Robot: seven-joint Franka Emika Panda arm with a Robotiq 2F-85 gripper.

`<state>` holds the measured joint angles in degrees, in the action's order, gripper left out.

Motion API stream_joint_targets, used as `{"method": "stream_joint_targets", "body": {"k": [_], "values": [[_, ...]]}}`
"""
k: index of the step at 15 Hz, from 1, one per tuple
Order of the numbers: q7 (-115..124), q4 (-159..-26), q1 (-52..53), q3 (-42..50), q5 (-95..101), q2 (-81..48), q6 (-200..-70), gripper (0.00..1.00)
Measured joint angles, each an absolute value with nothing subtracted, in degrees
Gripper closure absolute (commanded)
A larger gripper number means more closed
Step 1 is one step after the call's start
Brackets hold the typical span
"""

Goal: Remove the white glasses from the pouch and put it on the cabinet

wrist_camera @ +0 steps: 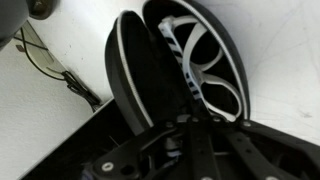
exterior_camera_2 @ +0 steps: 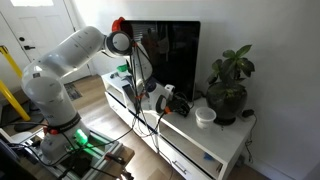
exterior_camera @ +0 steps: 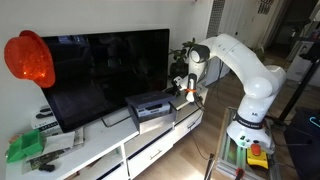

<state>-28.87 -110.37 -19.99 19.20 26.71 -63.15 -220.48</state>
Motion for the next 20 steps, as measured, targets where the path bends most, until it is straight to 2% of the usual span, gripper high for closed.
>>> {"method": "stream_joint_targets", "body": {"k": [3, 7, 12, 15, 16, 20], "values": [[-28.9, -109.1, -20.0, 19.3, 26.7, -64.2, -220.5, 0.91], [-28.9, -108.1, -20.0, 19.4, 26.7, -65.1, -220.7, 0.77], [-28.8, -107.1, -20.0, 19.4, 26.7, -65.9, -220.7, 0.75], [-28.8, -106.9, -20.0, 19.4, 26.7, -66.1, -220.8, 0.82], [-28.8, -106.8, -20.0, 19.4, 26.7, -66.1, -220.8, 0.93], [-28.8, -106.6, -20.0, 19.4, 26.7, -66.4, -220.8, 1.0]]}}
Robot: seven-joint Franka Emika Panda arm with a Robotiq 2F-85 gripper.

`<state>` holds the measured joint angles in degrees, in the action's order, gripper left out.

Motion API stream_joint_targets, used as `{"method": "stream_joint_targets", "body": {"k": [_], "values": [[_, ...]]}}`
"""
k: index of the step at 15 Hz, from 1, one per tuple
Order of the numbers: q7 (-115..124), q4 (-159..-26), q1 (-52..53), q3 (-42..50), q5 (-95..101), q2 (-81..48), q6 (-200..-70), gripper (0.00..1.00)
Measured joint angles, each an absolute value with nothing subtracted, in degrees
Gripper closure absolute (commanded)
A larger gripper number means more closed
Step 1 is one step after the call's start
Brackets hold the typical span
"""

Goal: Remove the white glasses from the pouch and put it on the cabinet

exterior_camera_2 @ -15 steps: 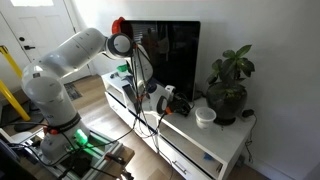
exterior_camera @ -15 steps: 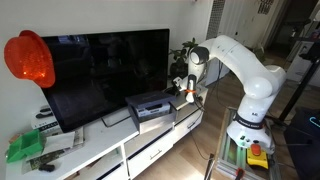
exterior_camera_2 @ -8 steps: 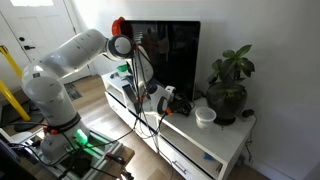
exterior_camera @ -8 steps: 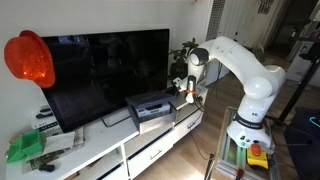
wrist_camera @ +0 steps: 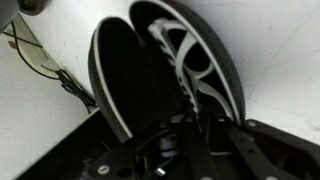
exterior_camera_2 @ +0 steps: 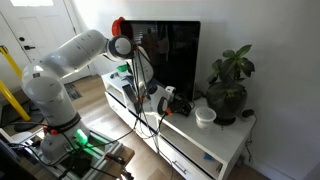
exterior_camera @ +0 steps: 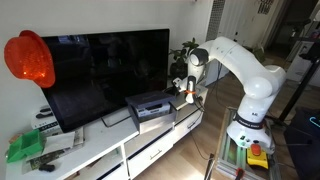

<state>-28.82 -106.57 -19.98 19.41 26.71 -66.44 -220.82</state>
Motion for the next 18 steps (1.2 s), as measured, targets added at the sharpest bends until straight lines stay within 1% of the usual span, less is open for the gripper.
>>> {"method": "stream_joint_targets", "body": {"k": [2, 4, 7, 18], "values": [[-28.7, -106.1, -20.0, 19.4, 26.7, -66.6, -220.8, 0.99], [-28.6, -106.0, -20.0, 19.4, 26.7, -66.6, -220.8, 0.95], [-28.6, -106.0, -20.0, 19.4, 26.7, -66.7, -220.8, 1.0], [-28.1, -105.9, -19.9, 19.5, 26.7, -66.7, -222.4, 1.0]]}}
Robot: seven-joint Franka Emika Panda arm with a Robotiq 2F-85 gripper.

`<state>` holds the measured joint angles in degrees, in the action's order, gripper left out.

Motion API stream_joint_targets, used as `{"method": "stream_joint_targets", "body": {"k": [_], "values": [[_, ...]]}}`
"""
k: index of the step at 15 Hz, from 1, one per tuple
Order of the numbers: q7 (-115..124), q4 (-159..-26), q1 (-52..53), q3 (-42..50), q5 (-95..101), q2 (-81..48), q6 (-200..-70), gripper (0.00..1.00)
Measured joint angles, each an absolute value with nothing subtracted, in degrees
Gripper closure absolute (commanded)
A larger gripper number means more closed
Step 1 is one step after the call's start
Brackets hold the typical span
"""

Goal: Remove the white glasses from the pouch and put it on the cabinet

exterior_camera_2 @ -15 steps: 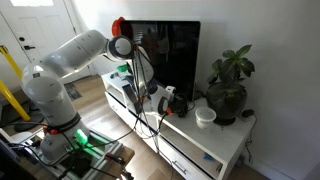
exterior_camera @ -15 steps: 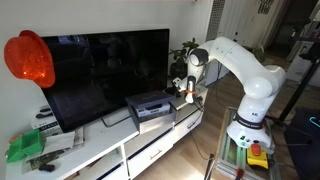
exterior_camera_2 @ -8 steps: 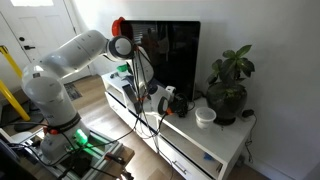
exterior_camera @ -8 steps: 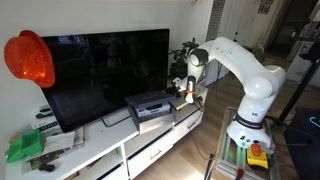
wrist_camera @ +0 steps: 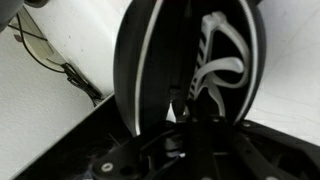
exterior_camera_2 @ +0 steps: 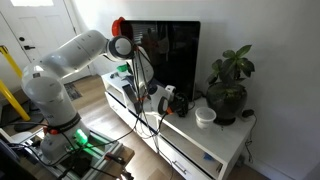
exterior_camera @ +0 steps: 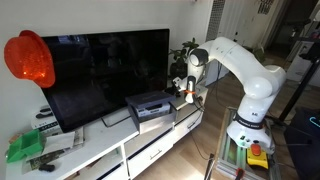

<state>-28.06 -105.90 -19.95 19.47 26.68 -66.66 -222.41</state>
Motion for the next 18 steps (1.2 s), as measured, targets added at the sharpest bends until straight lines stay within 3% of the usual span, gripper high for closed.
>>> {"method": "stream_joint_targets", "body": {"k": [18], "values": [[-27.5, -106.8, -14.2, 23.1, 21.6, -63.5, -232.7, 1.0]]}}
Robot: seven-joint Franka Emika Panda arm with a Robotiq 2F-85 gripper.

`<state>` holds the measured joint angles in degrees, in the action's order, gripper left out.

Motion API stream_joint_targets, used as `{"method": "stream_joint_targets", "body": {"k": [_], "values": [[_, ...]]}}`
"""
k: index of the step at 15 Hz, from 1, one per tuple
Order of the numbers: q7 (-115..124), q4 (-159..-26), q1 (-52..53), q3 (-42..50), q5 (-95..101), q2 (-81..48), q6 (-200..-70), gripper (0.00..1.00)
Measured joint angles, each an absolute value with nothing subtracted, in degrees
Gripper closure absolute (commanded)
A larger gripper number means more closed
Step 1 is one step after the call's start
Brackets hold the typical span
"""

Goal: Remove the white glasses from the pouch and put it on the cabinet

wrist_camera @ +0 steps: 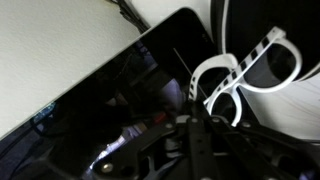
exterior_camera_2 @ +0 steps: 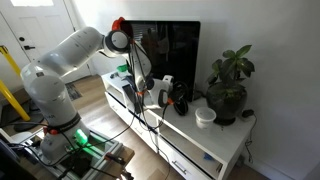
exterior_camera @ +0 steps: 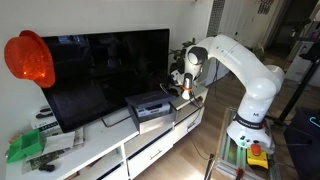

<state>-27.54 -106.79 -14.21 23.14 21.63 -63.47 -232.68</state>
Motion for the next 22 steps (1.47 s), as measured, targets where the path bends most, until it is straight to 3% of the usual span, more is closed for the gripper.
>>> {"method": "stream_joint_targets", "body": {"k": [22], "values": [[-37.5, -134.5, -12.9, 31.3, 22.0, -44.1, -233.4, 1.0]]}}
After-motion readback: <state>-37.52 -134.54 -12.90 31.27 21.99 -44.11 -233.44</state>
